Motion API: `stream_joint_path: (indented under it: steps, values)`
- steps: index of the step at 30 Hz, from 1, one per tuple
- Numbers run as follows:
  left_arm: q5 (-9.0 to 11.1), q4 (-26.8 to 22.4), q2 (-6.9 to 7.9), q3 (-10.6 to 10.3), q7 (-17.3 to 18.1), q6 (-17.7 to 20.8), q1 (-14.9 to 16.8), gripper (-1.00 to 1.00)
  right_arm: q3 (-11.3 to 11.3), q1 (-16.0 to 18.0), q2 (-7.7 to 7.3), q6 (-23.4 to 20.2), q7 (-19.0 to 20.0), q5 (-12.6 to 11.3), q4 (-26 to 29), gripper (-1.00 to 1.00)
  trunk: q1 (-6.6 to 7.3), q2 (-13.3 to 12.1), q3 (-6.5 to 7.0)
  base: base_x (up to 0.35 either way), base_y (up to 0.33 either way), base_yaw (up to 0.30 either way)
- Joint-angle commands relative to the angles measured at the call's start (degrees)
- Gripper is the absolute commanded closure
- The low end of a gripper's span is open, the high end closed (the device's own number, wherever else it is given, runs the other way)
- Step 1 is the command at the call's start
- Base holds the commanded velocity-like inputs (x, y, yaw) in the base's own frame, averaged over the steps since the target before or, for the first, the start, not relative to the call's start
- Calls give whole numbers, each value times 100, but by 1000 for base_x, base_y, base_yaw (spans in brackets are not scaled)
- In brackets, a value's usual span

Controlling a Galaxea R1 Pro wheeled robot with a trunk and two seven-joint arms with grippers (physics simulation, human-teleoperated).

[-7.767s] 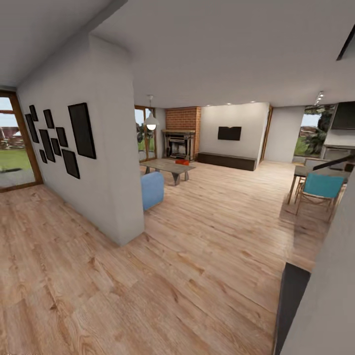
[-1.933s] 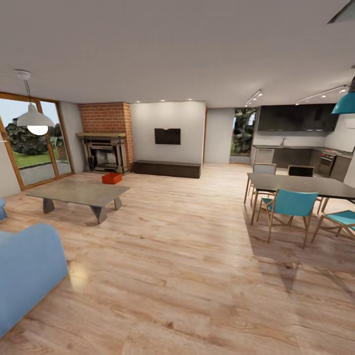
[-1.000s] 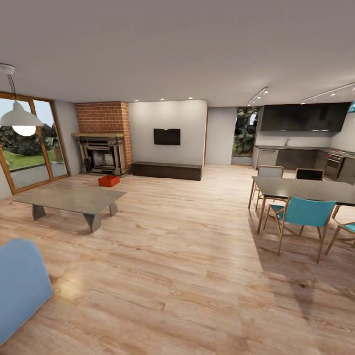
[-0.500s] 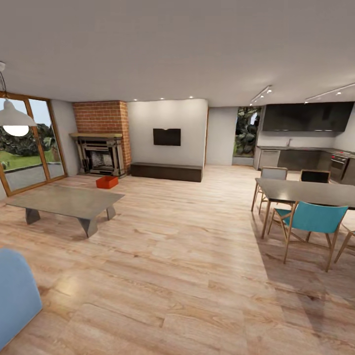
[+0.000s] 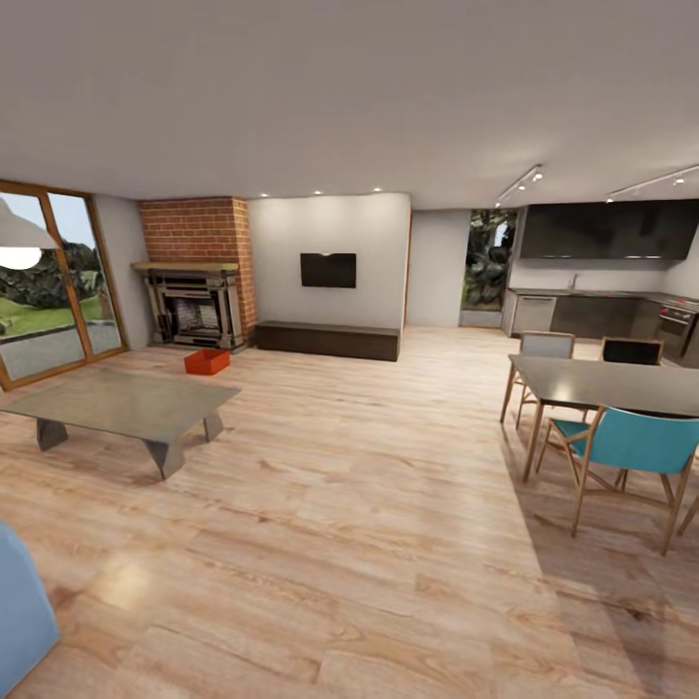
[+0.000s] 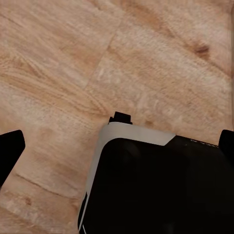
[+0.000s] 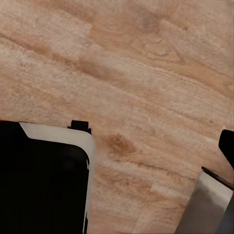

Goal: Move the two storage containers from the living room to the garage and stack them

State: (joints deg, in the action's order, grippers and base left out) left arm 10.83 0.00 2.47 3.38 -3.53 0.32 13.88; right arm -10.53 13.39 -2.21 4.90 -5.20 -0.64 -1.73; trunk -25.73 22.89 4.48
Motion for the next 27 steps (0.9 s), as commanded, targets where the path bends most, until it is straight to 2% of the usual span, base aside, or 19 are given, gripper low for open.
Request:
stream_joint_path:
  steps: [1, 27]
  values:
    - [16, 0, 0, 31, -8, 3, 1, -100, -36, 6, 2, 30, -15, -6, -19, -100, -5, 3, -2, 323, 0, 0]
    - [16, 0, -1, 31, -8, 3, 1, -100, -36, 6, 2, 37, -7, -8, -16, -100, -5, 3, -2, 323, 0, 0]
